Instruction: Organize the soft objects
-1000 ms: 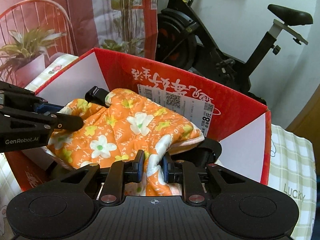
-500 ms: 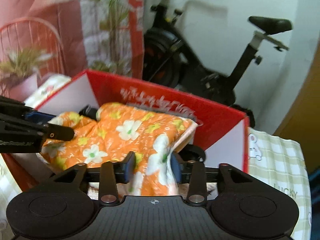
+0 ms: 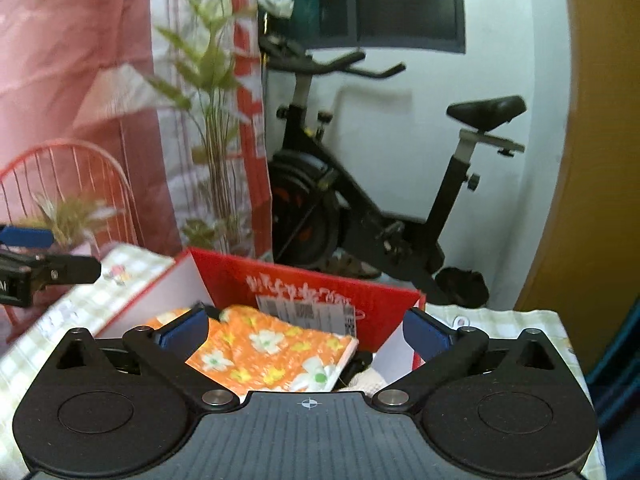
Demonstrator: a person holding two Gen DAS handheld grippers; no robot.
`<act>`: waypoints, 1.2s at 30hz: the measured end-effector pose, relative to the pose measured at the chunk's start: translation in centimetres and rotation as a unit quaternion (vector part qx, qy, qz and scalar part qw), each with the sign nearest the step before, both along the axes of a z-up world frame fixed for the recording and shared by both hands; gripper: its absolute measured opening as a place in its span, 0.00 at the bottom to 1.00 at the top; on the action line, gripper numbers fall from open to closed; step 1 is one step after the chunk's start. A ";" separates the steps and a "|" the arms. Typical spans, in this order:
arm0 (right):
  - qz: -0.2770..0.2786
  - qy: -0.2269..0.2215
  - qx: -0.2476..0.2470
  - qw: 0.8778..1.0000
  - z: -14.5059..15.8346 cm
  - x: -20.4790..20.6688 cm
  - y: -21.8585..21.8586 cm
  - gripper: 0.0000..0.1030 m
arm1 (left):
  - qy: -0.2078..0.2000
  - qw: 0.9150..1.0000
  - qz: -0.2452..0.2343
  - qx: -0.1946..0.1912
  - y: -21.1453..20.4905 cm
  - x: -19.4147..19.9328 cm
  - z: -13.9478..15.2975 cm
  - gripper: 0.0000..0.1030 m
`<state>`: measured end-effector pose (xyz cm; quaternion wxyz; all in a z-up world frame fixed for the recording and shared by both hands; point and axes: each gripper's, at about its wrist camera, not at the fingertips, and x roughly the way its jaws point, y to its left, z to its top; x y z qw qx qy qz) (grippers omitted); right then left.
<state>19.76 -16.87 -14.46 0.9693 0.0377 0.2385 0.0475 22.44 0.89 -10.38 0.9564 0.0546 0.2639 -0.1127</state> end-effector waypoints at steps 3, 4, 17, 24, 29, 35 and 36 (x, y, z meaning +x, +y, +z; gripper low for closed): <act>-0.009 -0.014 0.013 1.000 1.7 -1.8 0.1 1.00 | -0.012 1.000 0.011 0.001 0.6 -1.6 1.5 1.00; -0.015 -0.017 0.014 1.000 2.4 -2.5 0.1 1.00 | -0.020 1.000 0.021 0.004 0.7 -2.2 1.9 1.00; -0.057 -0.063 0.012 0.996 8.7 -12.6 0.7 1.00 | -0.092 0.995 0.033 0.010 1.2 -10.8 8.2 1.00; -0.065 -0.082 0.019 0.994 10.5 -17.9 1.4 1.00 | -0.103 0.994 0.028 -0.005 0.9 -14.8 9.8 1.00; -0.073 -0.088 0.015 0.993 11.3 -20.5 1.6 1.00 | -0.105 0.993 0.047 -0.020 0.9 -17.2 10.3 1.00; -0.082 -0.086 0.015 0.993 11.4 -22.3 1.7 1.00 | -0.114 0.991 0.066 0.001 0.7 -18.5 10.5 1.00; -0.083 -0.086 0.016 0.993 11.4 -22.4 1.6 1.00 | -0.115 0.991 0.069 0.006 0.6 -18.8 10.5 1.00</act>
